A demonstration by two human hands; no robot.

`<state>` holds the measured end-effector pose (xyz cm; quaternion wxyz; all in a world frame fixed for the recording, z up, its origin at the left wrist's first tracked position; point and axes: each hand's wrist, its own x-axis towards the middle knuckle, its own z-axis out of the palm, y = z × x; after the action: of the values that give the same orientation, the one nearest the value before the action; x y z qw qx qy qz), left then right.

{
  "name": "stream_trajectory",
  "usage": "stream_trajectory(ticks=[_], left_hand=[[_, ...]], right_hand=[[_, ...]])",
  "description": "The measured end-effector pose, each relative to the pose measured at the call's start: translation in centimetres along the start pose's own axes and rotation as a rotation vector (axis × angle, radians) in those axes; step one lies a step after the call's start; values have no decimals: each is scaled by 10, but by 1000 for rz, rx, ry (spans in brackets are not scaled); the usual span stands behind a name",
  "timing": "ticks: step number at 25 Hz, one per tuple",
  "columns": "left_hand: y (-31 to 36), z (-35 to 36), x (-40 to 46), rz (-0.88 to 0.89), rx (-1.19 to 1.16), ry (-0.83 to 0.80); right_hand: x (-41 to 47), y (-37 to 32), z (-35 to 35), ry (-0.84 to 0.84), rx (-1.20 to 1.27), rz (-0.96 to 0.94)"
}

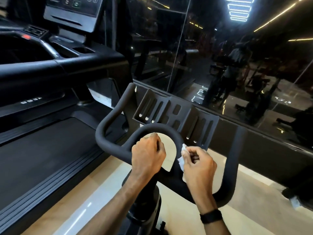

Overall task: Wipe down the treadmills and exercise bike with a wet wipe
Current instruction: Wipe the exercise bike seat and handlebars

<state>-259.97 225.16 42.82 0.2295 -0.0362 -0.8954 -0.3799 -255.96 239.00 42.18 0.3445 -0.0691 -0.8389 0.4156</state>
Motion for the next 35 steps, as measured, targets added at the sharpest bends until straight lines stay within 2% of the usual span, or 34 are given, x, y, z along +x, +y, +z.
stream_trajectory(ticks=[3, 6, 11, 18, 22, 24, 30, 33, 35], left_hand=[[0, -1, 1, -2, -39, 17], [-2, -1, 1, 3, -72, 53], [-6, 3, 0, 21, -109, 123], [-8, 6, -1, 44, -115, 234], [-14, 8, -2, 79, -212, 396], [-17, 10, -3, 121, -245, 469], [-26, 16, -8, 341, -293, 478], [-24, 15, -8, 408, -249, 422], [-22, 13, -7, 368, -218, 386]], right_hand=[[32, -3, 12, -22, -47, -41], [58, -10, 29, -124, -135, -124], [84, -18, 64, -280, -270, -402], [108, -54, 115, -709, -202, -576], [96, -78, 133, -1071, -184, -555], [91, -83, 132, -1165, -190, -578], [85, -72, 114, -1250, -43, -557], [91, -59, 103, -1123, -165, -714], [96, -54, 96, -1002, -248, -816]])
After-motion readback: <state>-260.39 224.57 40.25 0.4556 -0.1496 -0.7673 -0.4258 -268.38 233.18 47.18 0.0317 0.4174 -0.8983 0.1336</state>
